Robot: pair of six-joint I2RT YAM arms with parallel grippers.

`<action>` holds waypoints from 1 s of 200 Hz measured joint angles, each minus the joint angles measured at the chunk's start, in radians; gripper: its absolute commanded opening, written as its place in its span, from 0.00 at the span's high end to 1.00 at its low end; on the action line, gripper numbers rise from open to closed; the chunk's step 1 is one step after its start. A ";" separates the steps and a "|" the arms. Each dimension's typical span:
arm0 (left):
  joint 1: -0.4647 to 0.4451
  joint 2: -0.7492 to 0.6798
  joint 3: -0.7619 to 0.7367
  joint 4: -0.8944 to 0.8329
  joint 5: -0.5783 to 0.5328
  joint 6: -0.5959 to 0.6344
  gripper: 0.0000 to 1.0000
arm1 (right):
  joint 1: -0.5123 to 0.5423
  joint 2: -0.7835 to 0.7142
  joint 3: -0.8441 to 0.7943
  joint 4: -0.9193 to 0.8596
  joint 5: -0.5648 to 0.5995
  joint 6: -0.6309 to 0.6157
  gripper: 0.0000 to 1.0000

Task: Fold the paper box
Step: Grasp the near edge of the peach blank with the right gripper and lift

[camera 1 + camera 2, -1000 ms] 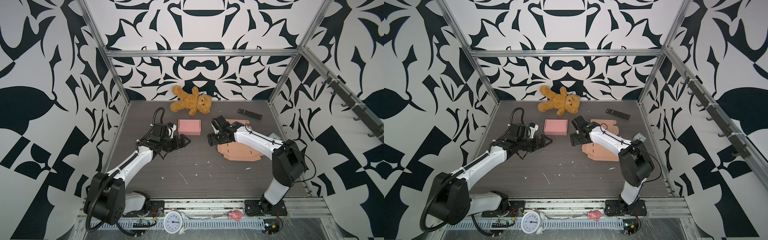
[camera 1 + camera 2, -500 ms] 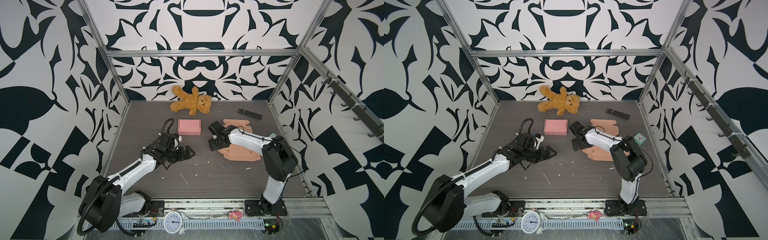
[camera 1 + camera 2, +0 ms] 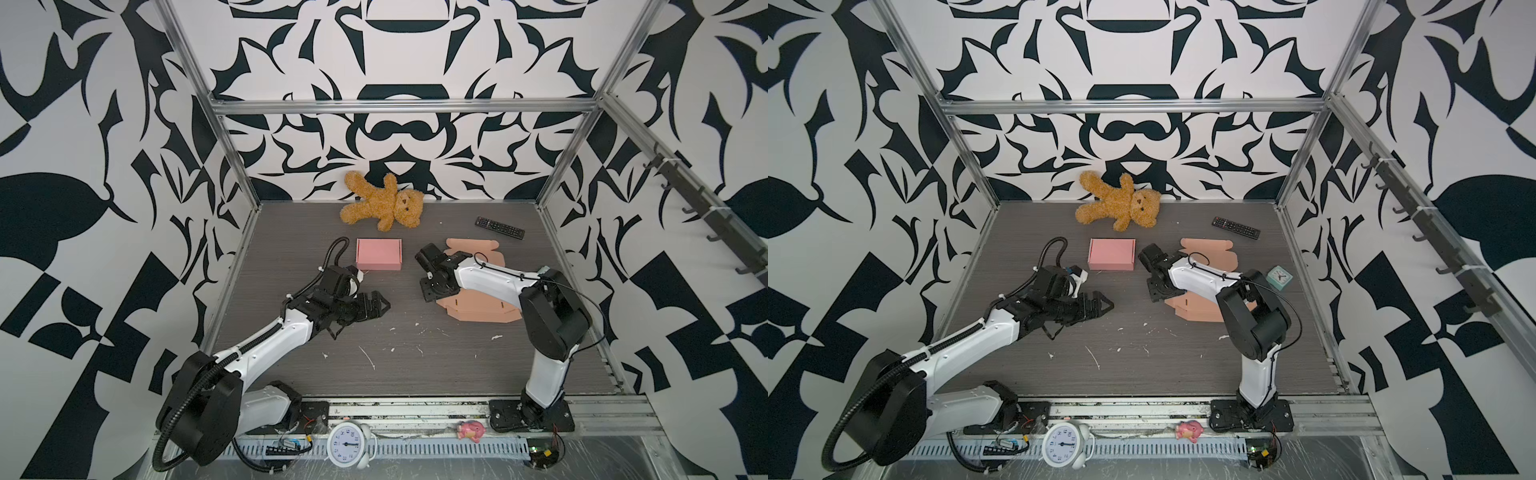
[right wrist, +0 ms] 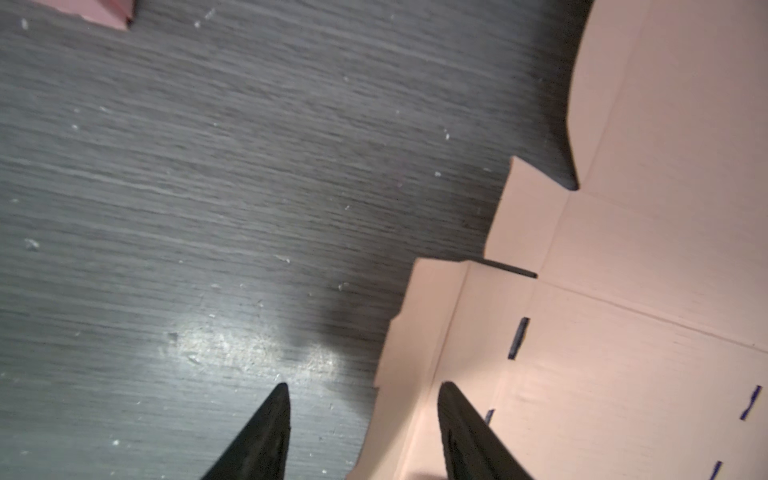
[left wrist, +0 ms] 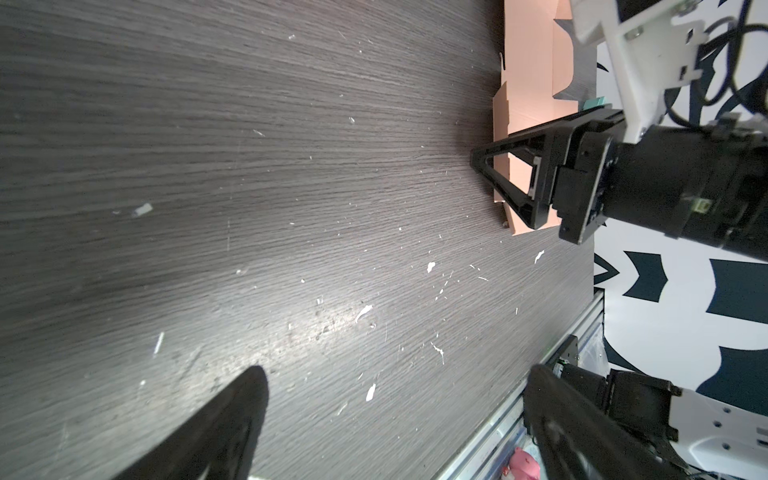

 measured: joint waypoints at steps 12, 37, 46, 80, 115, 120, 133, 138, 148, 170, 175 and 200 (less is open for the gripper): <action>-0.001 0.000 0.000 0.006 -0.001 -0.002 0.00 | 0.000 0.000 -0.002 0.000 0.007 0.001 0.50; -0.007 0.000 0.000 0.018 -0.002 -0.010 0.00 | 0.000 0.000 -0.010 -0.001 0.015 -0.003 0.57; -0.009 0.000 0.000 0.019 -0.002 -0.011 0.00 | 0.000 0.000 -0.014 0.000 0.018 -0.001 0.58; -0.012 -0.001 -0.001 0.021 -0.005 -0.018 0.01 | 0.000 -0.002 -0.033 -0.003 0.021 -0.002 0.65; -0.013 -0.015 -0.027 0.035 -0.013 -0.032 0.01 | 0.000 -0.029 -0.059 -0.008 0.022 -0.004 0.71; -0.013 -0.016 -0.032 0.037 -0.013 -0.034 0.01 | 0.000 -0.037 -0.063 -0.008 0.023 -0.005 0.71; -0.013 -0.016 -0.041 0.038 -0.014 -0.041 0.01 | 0.000 -0.059 -0.073 -0.009 0.028 -0.005 0.73; -0.013 -0.016 -0.044 0.038 -0.014 -0.042 0.01 | 0.000 -0.067 -0.076 -0.010 0.031 -0.005 0.73; -0.013 -0.016 -0.047 0.038 -0.016 -0.045 0.01 | 0.000 -0.081 -0.082 -0.012 0.036 -0.005 0.75; -0.013 -0.017 -0.047 0.043 -0.017 -0.048 0.02 | 0.000 -0.113 -0.105 -0.016 0.043 -0.006 0.79; -0.013 -0.017 -0.047 0.043 -0.017 -0.049 0.02 | 0.000 -0.120 -0.113 -0.016 0.044 -0.004 0.80; -0.016 -0.016 -0.046 0.043 -0.017 -0.050 0.02 | 0.000 -0.154 -0.148 -0.026 0.051 -0.002 0.83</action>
